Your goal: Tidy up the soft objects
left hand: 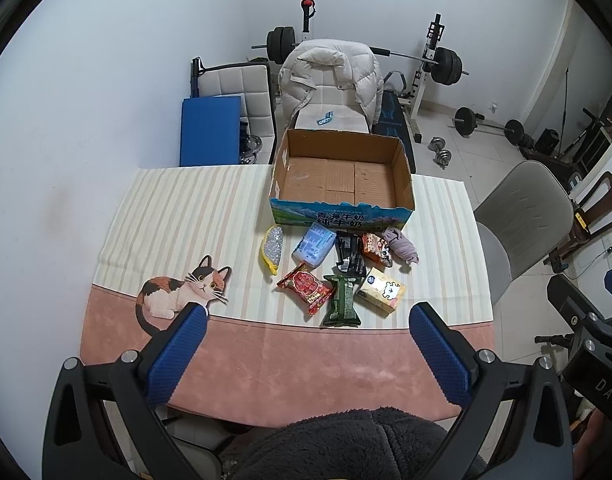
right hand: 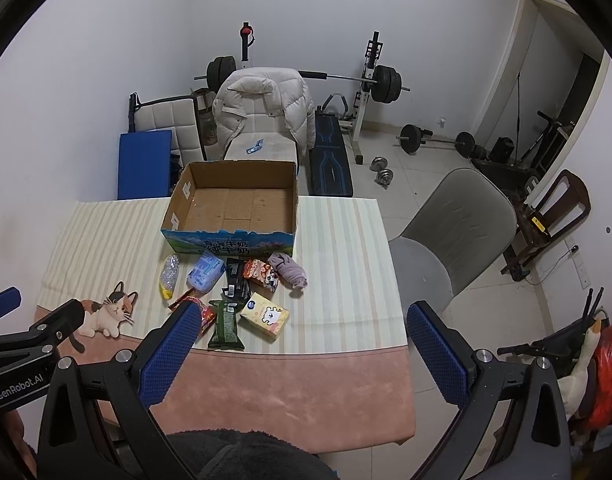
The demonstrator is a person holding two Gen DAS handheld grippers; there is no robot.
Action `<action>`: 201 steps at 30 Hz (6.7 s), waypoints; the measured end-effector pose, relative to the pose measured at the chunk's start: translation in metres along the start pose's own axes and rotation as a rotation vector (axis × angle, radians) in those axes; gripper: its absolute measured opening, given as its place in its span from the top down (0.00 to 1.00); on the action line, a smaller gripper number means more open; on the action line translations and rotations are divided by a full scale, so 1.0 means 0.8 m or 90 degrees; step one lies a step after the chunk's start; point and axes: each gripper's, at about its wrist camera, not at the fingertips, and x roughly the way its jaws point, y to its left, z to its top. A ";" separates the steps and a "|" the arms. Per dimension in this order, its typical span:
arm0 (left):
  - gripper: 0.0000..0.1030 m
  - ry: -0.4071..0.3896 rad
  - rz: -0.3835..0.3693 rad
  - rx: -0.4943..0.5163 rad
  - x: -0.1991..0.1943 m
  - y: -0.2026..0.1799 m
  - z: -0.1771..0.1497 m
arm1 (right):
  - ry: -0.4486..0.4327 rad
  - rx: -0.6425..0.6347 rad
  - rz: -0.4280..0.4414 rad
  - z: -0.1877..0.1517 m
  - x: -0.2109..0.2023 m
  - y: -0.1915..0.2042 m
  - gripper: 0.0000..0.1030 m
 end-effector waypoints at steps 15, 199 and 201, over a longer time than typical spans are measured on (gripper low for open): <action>0.00 -0.004 0.002 -0.001 -0.003 0.004 0.004 | -0.004 0.000 -0.002 0.010 -0.003 0.001 0.00; 0.23 0.488 -0.056 -0.284 0.610 0.085 -0.088 | 0.478 -0.068 0.311 -0.170 0.656 0.163 0.45; 0.23 0.481 -0.046 -0.269 0.607 0.086 -0.090 | 0.453 -0.099 0.309 -0.168 0.639 0.164 0.44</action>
